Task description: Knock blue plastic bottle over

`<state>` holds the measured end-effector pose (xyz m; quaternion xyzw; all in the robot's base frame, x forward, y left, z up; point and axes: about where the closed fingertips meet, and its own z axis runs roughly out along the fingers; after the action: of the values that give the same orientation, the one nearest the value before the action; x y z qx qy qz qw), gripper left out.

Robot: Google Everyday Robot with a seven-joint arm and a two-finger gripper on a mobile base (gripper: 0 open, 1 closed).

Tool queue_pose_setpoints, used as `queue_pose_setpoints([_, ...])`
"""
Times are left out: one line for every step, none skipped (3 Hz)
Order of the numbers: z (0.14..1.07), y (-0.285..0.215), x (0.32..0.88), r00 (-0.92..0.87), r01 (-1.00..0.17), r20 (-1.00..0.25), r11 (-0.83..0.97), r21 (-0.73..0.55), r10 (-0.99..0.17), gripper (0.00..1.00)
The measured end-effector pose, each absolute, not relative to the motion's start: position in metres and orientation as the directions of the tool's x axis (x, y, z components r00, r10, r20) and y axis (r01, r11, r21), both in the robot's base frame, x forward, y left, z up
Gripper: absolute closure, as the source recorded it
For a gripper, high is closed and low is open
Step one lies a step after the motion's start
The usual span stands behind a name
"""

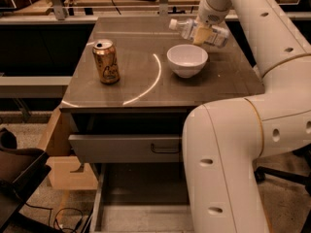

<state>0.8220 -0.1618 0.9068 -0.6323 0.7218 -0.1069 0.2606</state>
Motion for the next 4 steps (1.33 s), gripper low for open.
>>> queue_pose_setpoints([0.884, -0.156, 0.820, -0.053, -0.887, -0.218, 0.146, -0.438, -0.975, 1.00])
queue_pose_setpoints([0.873, -0.153, 0.818, -0.049, -0.900, -0.211, 0.135, -0.414, -0.976, 1.00])
queue_pose_setpoints([0.860, -0.149, 0.814, -0.046, -0.918, -0.212, 0.125, -0.376, -0.976, 1.00])
queue_pose_setpoints([0.851, -0.144, 0.810, -0.047, -0.931, -0.229, 0.126, -0.343, -0.972, 0.86])
